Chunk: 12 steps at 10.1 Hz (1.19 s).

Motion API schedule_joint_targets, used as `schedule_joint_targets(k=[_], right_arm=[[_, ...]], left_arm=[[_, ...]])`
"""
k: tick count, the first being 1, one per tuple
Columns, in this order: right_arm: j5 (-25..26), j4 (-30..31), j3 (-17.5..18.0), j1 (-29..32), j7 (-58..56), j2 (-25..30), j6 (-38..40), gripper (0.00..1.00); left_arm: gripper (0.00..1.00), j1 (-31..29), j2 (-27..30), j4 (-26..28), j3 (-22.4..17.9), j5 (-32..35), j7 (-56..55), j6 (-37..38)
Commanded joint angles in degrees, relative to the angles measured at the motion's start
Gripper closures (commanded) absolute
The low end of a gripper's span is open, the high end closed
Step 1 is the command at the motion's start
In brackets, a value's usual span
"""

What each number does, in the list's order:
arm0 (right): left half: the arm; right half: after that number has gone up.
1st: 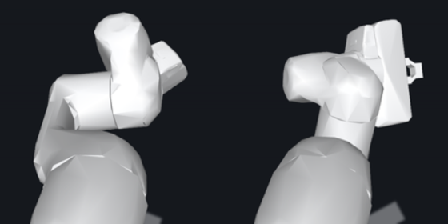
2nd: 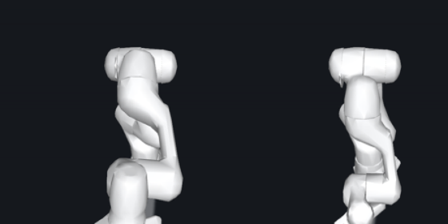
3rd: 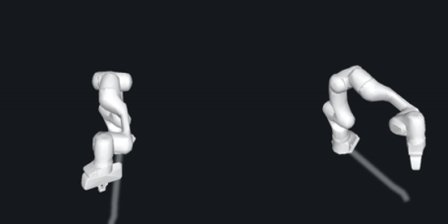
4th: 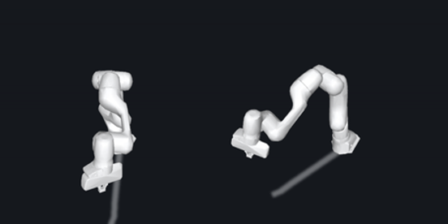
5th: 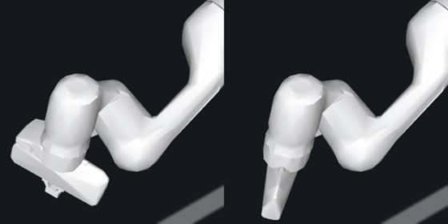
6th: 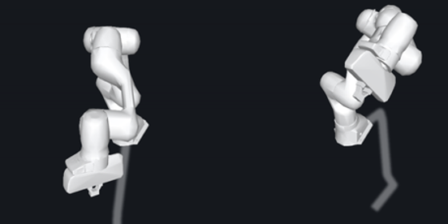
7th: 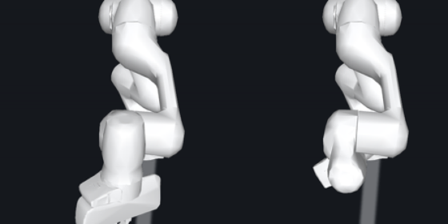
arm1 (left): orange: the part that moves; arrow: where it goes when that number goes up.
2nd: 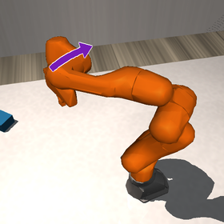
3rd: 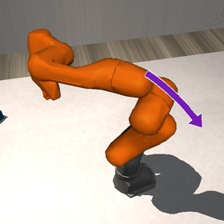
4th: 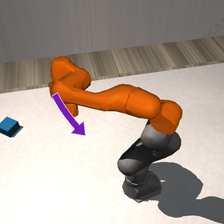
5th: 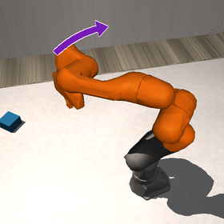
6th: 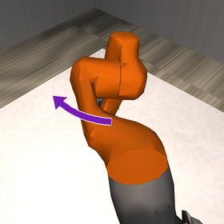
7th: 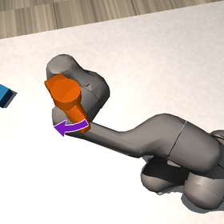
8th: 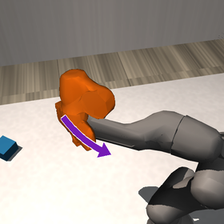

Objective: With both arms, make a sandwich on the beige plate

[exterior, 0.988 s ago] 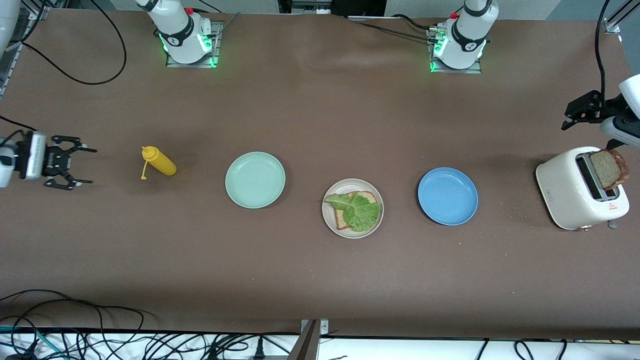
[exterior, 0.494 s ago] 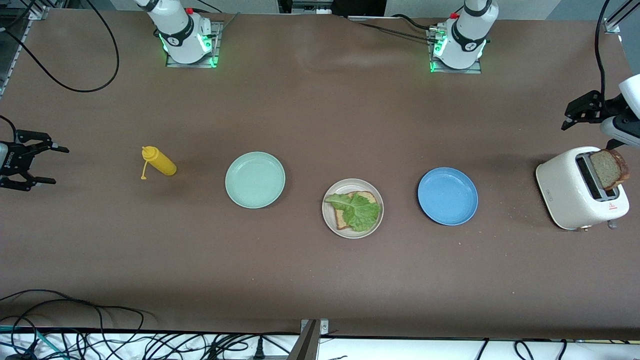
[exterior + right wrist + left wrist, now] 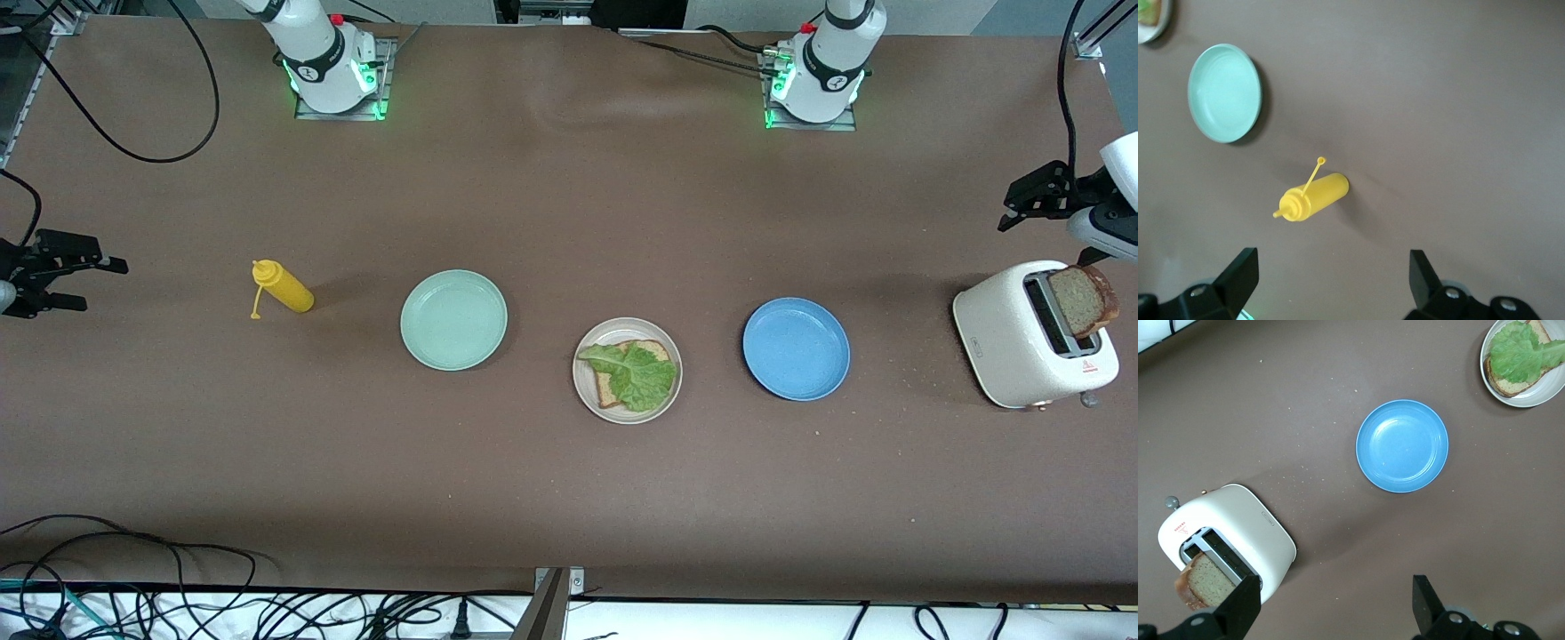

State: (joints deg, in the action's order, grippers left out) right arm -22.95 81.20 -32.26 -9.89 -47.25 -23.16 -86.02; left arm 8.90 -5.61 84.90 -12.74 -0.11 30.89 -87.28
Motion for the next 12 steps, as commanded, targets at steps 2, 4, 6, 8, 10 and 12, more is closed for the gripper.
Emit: schedule_joint_targets(k=[2,4,6,8,10,12], right_arm=[[12.03,-1.14,0.00,-8.81,24.59,4.35,1.55,0.00],[12.85,-1.31,0.01,-10.23,27.91,4.35,3.57,0.00],[13.81,-1.31,0.09,-11.46,32.54,4.35,3.57,0.00],[14.78,-1.22,0.01,-12.95,37.29,4.79,4.71,0.00],[14.96,-0.96,0.18,-14.53,41.70,6.19,6.38,0.00],[17.76,-0.61,0.18,-16.55,43.46,7.34,7.26,0.00]], left_arm=[[0.00,-0.38,-0.19,-1.14,-0.26,-0.51,1.28,1.85],[0.00,-0.73,-0.19,-1.14,-0.61,-0.25,1.10,1.94],[0.00,-4.13,-0.36,-0.97,-1.14,-0.42,1.28,2.12],[0.00,-9.75,-2.81,-0.87,-1.14,-0.94,2.06,4.91],[0.00,-12.40,-5.71,-1.31,-1.23,-0.69,1.98,4.75],[0.00,-17.05,-8.87,-1.67,-1.23,-1.12,2.59,4.75]])
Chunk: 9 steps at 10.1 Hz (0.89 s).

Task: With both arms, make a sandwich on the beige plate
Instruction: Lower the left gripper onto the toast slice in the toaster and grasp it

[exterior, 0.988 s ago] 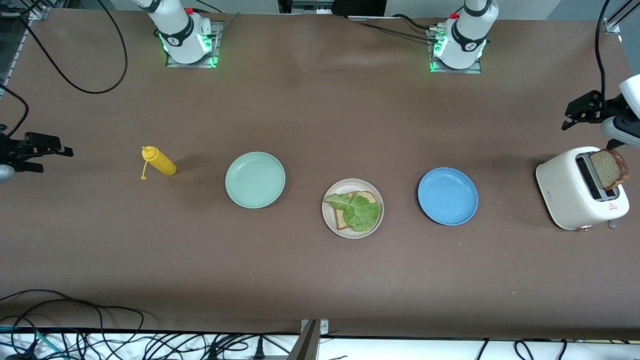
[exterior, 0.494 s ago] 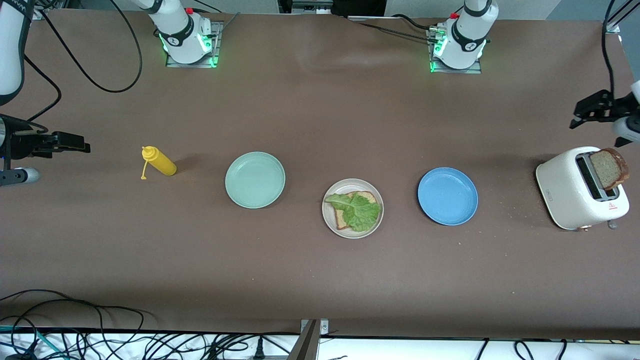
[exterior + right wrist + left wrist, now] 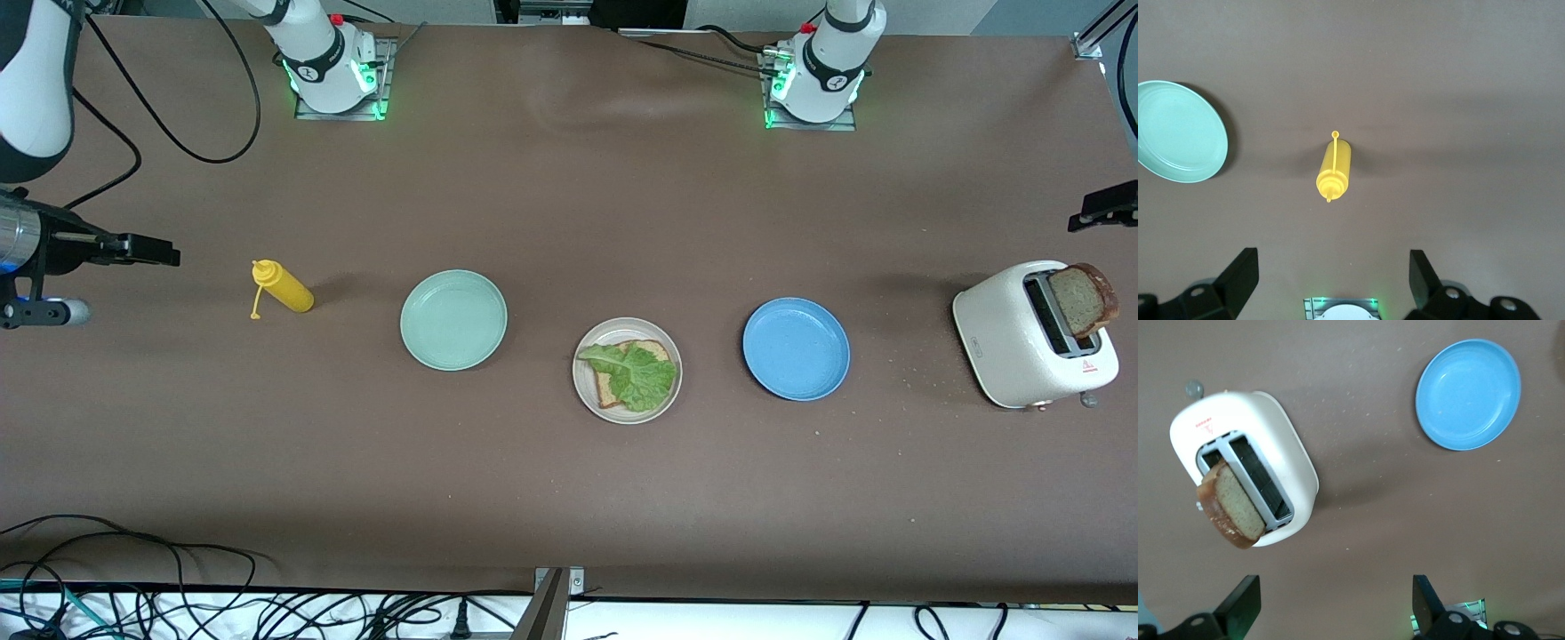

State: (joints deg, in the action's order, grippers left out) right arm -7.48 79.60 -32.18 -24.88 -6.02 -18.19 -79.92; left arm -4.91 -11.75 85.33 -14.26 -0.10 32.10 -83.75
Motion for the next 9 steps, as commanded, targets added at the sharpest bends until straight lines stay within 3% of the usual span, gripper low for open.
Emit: schedule_joint_targets(k=[1,3,7,9], right_arm=[[2.73,2.31,0.19,-2.01,2.59,3.58,1.17,0.00],[2.73,3.11,0.19,-2.19,2.59,4.30,0.73,0.00],[2.82,3.20,0.10,-4.21,4.62,4.39,0.91,0.00],[3.52,4.95,-2.18,-8.08,4.79,5.87,-0.14,0.00]], left_arm=[[0.00,-3.79,-3.45,-2.18,0.20,-0.69,1.04,1.14],[0.00,-7.46,-8.62,-3.76,0.11,-0.34,0.77,0.78],[0.00,-14.59,-10.66,-2.89,0.11,-1.04,0.07,-8.25],[0.00,-15.22,-11.28,-1.75,0.11,-1.13,-6.65,-11.50]])
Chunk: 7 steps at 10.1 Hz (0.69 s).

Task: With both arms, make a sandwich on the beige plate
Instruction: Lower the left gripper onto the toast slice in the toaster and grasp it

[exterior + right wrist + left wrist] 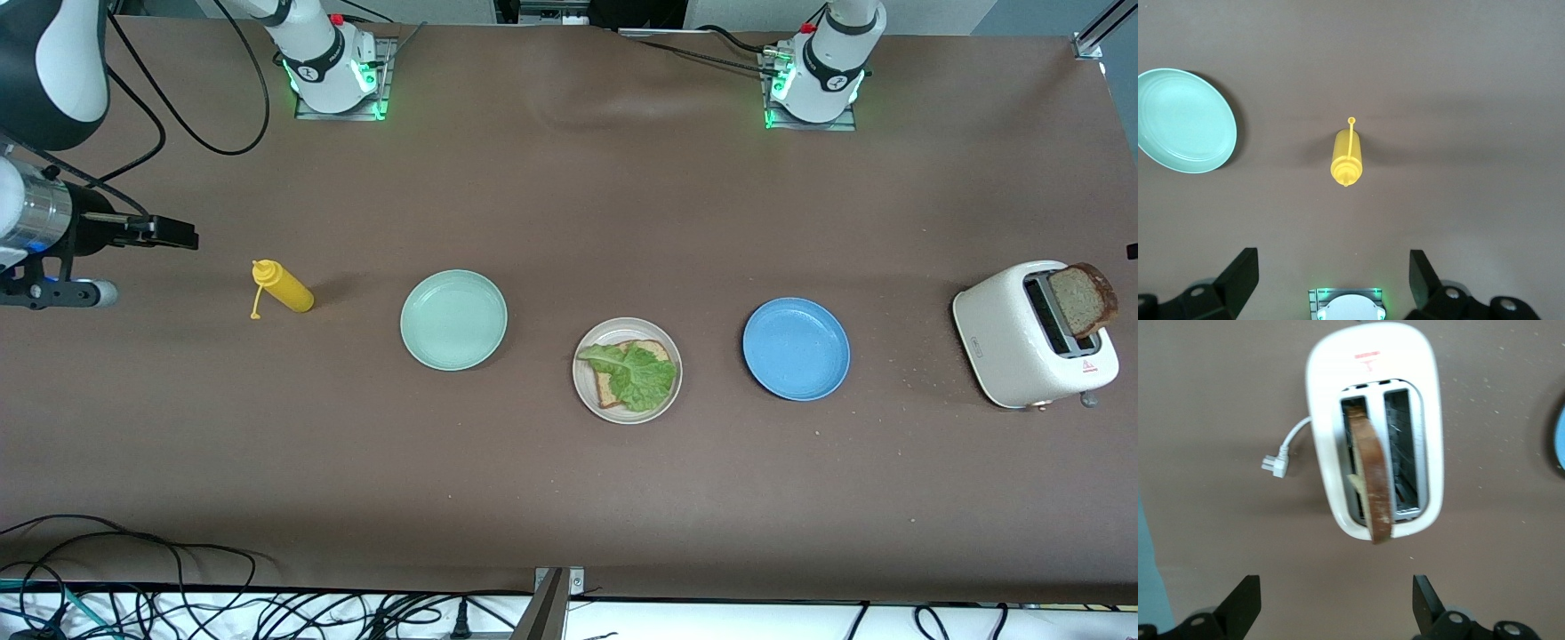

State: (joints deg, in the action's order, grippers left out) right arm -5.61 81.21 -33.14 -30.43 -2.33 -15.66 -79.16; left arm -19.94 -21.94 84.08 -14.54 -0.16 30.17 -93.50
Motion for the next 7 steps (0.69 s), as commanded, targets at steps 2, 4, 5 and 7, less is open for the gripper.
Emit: schedule_joint_targets(k=[2,4,5,7], right_arm=[[1.74,4.31,-1.14,-2.62,1.10,3.97,-2.31,0.00],[2.09,4.31,7.50,5.57,1.10,4.23,-2.75,0.00],[4.45,4.13,15.66,11.91,1.18,4.67,-3.10,0.00],[5.96,4.75,26.68,21.07,5.64,6.07,-4.42,0.00]], left_arm=[[0.00,-0.10,-0.82,0.82,0.82,-1.76,-8.98,-3.44],[0.00,0.25,-1.26,0.91,0.74,-5.10,-10.90,-4.57],[0.00,0.86,-1.61,0.99,1.08,-5.11,-12.83,-5.36],[0.00,1.65,-1.61,2.47,1.61,-5.02,-14.08,-7.38]])
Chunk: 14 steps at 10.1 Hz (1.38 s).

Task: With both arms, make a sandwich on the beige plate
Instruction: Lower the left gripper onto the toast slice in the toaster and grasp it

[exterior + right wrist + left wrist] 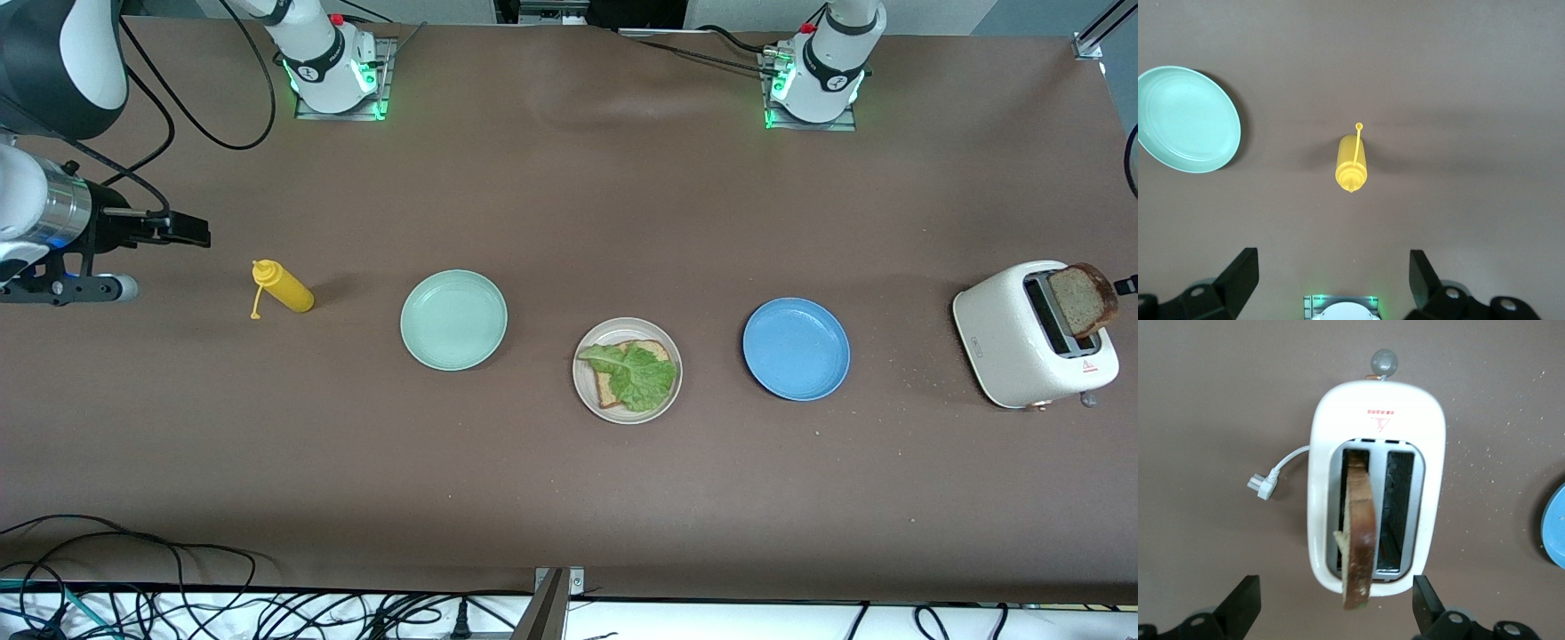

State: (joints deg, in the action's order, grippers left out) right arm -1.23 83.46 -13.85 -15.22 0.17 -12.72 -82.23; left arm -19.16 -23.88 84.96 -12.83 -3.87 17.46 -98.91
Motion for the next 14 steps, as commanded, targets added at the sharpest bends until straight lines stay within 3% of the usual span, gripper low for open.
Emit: schedule_joint_targets(k=[1,3,7,9,10,12,14], right_arm=[[1.58,3.02,9.26,7.64,3.17,3.31,-2.40,0.00],[1.58,7.91,9.46,8.71,2.21,7.16,-5.37,0.00],[1.32,7.86,9.20,8.54,2.29,6.57,-5.13,0.00],[1.05,7.77,9.20,8.54,2.38,6.48,-5.30,0.00],[1.05,7.68,9.20,8.54,2.29,6.48,-5.31,0.00],[1.31,7.24,9.20,8.10,2.73,6.31,-5.22,0.00],[1.23,6.98,9.20,8.62,2.21,6.04,-5.13,0.00]], left_arm=[[0.00,1.14,1.11,3.79,-0.09,-1.23,-2.42,-4.94],[0.00,1.05,1.81,6.44,-0.09,-0.88,-2.43,-8.73],[0.00,1.14,4.62,13.28,0.00,-0.62,-2.52,-14.53],[0.09,1.14,5.68,15.76,0.26,-0.62,-2.60,-16.57],[0.29,1.14,5.68,15.85,0.27,-0.62,-2.69,-16.57],[1.00,1.05,5.77,15.77,0.27,-0.62,-2.43,-16.31],[1.00,1.14,6.04,15.77,0.35,-0.62,-2.34,-15.52]])
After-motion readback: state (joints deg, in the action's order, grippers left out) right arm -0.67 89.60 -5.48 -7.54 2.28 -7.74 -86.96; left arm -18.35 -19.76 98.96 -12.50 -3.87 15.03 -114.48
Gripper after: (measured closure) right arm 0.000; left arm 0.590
